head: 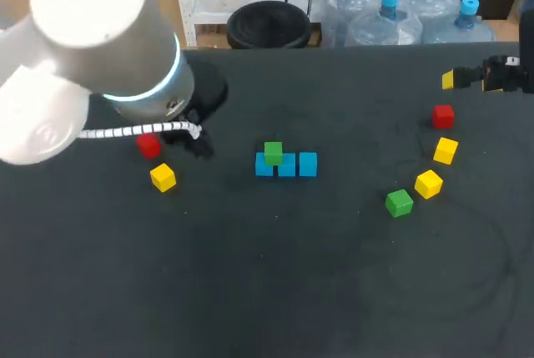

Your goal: Place the blue cubes, place green cubes on the blue cubes, place the yellow cubes on the green cubes, then place the red cubes on the yellow cubes, and place purple cube on the red cubes.

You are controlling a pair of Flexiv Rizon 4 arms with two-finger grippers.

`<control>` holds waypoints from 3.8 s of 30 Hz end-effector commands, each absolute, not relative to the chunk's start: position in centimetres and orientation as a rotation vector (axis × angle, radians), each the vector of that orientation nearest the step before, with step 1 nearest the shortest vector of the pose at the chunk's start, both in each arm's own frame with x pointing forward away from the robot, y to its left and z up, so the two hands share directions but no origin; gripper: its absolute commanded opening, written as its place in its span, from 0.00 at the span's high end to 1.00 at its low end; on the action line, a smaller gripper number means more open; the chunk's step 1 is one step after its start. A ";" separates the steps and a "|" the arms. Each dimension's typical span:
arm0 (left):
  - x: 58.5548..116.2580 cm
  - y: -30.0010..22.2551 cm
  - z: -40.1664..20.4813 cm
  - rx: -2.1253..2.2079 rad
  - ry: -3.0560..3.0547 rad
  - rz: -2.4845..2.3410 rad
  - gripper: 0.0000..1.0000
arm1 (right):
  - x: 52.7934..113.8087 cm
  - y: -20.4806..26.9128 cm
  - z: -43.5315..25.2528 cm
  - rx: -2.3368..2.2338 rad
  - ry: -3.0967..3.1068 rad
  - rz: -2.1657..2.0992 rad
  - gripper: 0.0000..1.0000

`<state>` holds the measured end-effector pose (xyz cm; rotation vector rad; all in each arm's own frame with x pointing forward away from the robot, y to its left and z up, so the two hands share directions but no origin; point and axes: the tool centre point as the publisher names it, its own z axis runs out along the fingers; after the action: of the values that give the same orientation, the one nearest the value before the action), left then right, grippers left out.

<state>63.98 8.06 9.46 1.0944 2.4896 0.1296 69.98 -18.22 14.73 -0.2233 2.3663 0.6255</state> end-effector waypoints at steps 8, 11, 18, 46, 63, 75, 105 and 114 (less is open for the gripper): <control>63.9 10.8 10.8 0.941 2.450 0.114 0.70 | 69.9 -18.3 14.8 -0.223 2.367 0.622 0.00; 63.9 10.6 10.6 0.958 2.445 0.090 0.35 | 69.9 -18.3 14.8 -0.223 2.367 0.622 0.00; 63.9 10.1 10.5 0.973 2.431 0.065 0.00 | 69.9 -18.3 14.8 -0.223 2.367 0.622 0.00; 63.9 10.1 10.5 0.973 2.431 0.065 0.00 | 69.9 -18.3 14.8 -0.223 2.367 0.622 0.00; 63.9 10.1 10.5 0.973 2.431 0.065 0.00 | 67.5 -12.7 15.4 -0.634 2.502 0.501 0.00; 63.9 10.1 10.5 0.973 2.431 0.065 0.00 | 63.7 -10.0 10.2 -0.687 2.715 0.444 0.00; 63.9 10.1 10.5 0.973 2.431 0.065 0.00 | 58.6 -8.6 2.9 -0.562 2.886 0.284 0.00; 63.9 10.1 10.5 0.973 2.431 0.065 0.00 | 58.4 -7.7 2.2 -0.610 2.922 0.285 0.00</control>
<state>63.85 9.99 10.46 0.9717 2.4325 0.0675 57.83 -8.06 2.29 -0.6037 2.9054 0.2811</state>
